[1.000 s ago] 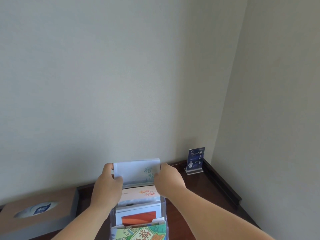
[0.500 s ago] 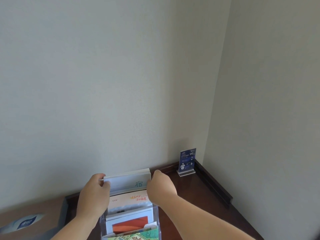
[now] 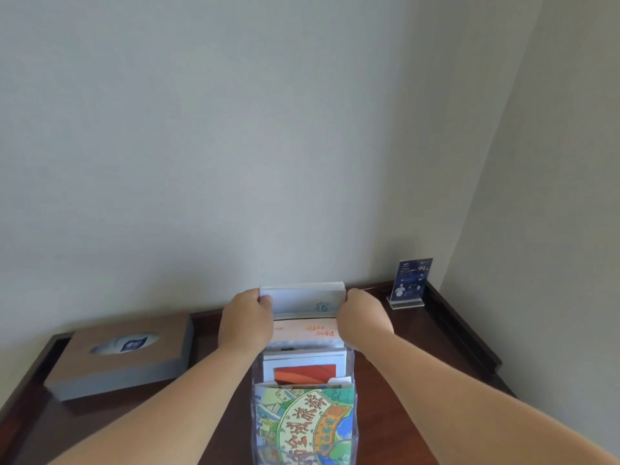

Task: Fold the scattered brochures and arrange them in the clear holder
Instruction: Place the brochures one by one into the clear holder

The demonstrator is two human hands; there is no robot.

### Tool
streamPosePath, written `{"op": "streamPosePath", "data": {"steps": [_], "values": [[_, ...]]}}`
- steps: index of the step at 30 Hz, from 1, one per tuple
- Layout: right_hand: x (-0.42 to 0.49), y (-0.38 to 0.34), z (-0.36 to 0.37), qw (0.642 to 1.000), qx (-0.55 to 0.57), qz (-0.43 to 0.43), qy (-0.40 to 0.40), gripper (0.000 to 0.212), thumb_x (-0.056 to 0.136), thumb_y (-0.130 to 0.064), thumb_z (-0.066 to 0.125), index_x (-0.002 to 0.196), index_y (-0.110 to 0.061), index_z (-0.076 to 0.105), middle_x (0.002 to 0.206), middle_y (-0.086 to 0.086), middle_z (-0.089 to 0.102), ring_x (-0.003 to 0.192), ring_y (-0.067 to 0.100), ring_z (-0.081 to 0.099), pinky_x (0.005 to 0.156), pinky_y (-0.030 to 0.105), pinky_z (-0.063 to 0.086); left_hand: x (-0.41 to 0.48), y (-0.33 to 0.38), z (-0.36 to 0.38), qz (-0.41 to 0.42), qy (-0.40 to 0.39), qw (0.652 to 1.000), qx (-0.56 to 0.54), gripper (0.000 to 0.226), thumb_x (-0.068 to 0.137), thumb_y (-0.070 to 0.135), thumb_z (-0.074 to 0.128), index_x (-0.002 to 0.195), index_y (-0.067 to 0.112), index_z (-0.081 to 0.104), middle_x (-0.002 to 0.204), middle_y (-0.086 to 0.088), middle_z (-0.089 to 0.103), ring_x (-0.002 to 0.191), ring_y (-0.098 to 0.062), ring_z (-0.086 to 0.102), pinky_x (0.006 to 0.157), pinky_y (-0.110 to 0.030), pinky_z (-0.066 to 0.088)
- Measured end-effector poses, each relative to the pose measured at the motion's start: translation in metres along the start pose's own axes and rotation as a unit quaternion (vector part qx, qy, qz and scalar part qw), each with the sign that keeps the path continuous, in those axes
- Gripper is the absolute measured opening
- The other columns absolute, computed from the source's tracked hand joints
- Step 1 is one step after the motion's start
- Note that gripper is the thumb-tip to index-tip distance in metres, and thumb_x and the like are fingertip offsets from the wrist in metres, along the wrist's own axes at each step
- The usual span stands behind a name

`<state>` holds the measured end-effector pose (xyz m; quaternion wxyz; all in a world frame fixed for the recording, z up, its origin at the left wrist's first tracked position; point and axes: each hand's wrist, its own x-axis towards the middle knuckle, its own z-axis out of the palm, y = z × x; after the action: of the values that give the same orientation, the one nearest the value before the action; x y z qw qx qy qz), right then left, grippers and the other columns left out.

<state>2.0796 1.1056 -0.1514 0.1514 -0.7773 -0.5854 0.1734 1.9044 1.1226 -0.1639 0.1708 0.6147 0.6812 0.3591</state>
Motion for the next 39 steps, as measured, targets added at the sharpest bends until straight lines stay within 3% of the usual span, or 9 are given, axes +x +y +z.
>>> {"op": "streamPosePath", "data": {"steps": [7,10,12,14,21,24,29,35,39], "values": [[-0.004,0.004,-0.005,1.0,0.011,-0.021,0.011,0.026,0.096,-0.013,0.043,0.106,-0.002,0.065,0.104,0.013,0.067,0.09,0.026,0.063,0.067,0.026,0.045,-0.001,0.002,-0.008,0.005,-0.04,0.999,-0.012,0.031,0.094,0.018,0.045,0.065,0.009,0.05,0.089,-0.026,0.064,0.086,-0.041,0.059,0.059,-0.036,0.031],[-0.015,0.009,-0.008,0.997,0.052,-0.034,0.048,0.024,0.092,-0.019,0.046,0.08,-0.012,0.065,0.078,0.005,0.064,0.064,0.019,0.054,0.051,0.021,0.032,-0.001,-0.005,-0.015,0.006,-0.025,0.999,-0.029,0.025,0.091,0.018,0.05,0.068,0.009,0.052,0.088,-0.028,0.061,0.086,-0.041,0.057,0.064,-0.035,0.033],[-0.023,0.015,-0.005,0.994,0.074,-0.036,0.065,0.026,0.091,-0.021,0.047,0.07,-0.016,0.061,0.068,-0.001,0.06,0.062,0.018,0.056,0.048,0.023,0.033,-0.005,-0.018,-0.017,-0.016,-0.036,0.998,-0.052,0.025,0.089,0.019,0.049,0.066,0.02,0.042,0.07,-0.012,0.044,0.073,-0.03,0.041,0.064,-0.033,0.028],[-0.031,0.021,0.0,0.992,0.095,-0.027,0.075,0.024,0.09,-0.025,0.047,0.078,-0.015,0.065,0.073,0.0,0.064,0.068,0.018,0.059,0.048,0.025,0.034,-0.013,-0.029,-0.017,-0.04,-0.053,0.995,-0.077,0.032,0.09,0.019,0.049,0.064,0.029,0.033,0.067,0.006,0.034,0.076,-0.019,0.035,0.063,-0.031,0.027],[-0.069,0.063,0.042,0.985,0.157,0.025,0.068,0.039,0.093,-0.034,0.051,0.129,-0.02,0.055,0.109,-0.008,0.062,0.083,0.009,0.051,0.062,0.024,0.038,-0.061,-0.071,-0.008,-0.077,-0.073,0.987,-0.118,0.013,0.093,0.026,0.052,0.087,0.031,0.061,0.084,0.017,0.05,0.09,-0.018,0.049,0.073,-0.029,0.036],[-0.086,0.077,0.066,0.985,0.164,0.057,0.022,0.036,0.093,-0.033,0.051,0.126,-0.022,0.055,0.115,-0.006,0.065,0.081,0.007,0.054,0.061,0.024,0.041,-0.085,-0.091,0.001,-0.095,-0.08,0.986,-0.108,0.013,0.093,0.023,0.05,0.085,0.028,0.059,0.084,0.013,0.055,0.088,-0.015,0.052,0.076,-0.031,0.038],[-0.095,0.076,0.089,0.981,0.181,0.059,-0.036,0.019,0.095,-0.028,0.051,0.113,-0.033,0.053,0.086,-0.022,0.059,0.068,-0.004,0.06,0.049,0.019,0.045,-0.107,-0.1,0.01,-0.097,-0.112,0.985,-0.087,0.023,0.093,0.02,0.05,0.073,0.03,0.055,0.078,0.016,0.059,0.078,-0.004,0.056,0.067,-0.031,0.045],[-0.1,0.072,0.093,0.98,0.186,0.057,-0.035,0.018,0.095,-0.025,0.05,0.105,-0.04,0.048,0.082,-0.026,0.056,0.065,-0.006,0.059,0.048,0.019,0.048,-0.112,-0.1,0.014,-0.069,-0.132,0.986,-0.079,0.016,0.097,0.02,0.046,0.096,0.023,0.062,0.09,0.017,0.062,0.075,0.006,0.057,0.051,-0.015,0.04],[-0.098,0.068,0.092,0.969,0.222,0.09,-0.054,0.017,0.096,-0.025,0.051,0.105,-0.039,0.05,0.08,-0.025,0.06,0.06,-0.002,0.064,0.043,0.017,0.046,-0.114,-0.094,0.014,-0.097,-0.141,0.98,-0.1,0.022,0.097,0.018,0.043,0.097,0.012,0.064,0.09,0.009,0.067,0.077,-0.002,0.061,0.06,-0.039,0.056]]}}
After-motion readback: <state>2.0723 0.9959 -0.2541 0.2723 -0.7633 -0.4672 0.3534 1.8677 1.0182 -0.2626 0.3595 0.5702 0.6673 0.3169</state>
